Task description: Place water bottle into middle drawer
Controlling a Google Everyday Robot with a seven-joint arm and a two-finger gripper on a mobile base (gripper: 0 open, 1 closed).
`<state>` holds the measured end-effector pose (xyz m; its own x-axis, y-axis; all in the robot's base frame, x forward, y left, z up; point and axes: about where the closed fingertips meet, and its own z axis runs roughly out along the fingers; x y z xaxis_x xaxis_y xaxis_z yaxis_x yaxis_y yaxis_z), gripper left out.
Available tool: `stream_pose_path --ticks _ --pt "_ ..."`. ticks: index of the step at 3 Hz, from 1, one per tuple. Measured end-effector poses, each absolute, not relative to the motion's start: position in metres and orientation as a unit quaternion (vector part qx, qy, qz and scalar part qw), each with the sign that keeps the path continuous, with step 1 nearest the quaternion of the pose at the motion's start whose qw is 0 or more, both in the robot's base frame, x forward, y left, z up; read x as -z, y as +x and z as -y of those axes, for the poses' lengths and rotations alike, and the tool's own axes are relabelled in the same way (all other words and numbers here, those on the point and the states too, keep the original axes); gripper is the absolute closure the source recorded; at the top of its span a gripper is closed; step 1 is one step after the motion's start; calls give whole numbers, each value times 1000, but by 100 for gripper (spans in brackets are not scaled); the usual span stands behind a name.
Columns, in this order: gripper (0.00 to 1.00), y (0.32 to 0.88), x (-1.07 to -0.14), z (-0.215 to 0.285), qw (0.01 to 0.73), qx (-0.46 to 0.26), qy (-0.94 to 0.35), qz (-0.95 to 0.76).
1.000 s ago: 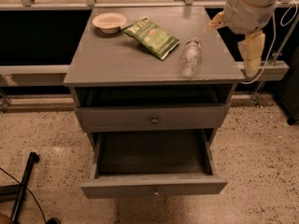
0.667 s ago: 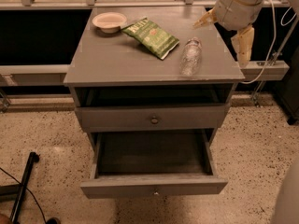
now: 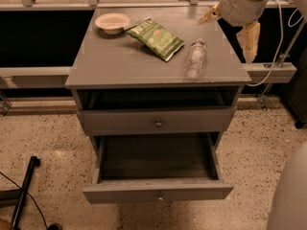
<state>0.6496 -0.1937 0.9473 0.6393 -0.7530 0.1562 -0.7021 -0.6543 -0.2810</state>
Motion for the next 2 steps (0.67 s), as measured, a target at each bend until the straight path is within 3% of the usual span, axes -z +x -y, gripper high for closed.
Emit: stream_pose_path --ticks 2 --pt "0 698 -951 200 77 164 -949 -260"
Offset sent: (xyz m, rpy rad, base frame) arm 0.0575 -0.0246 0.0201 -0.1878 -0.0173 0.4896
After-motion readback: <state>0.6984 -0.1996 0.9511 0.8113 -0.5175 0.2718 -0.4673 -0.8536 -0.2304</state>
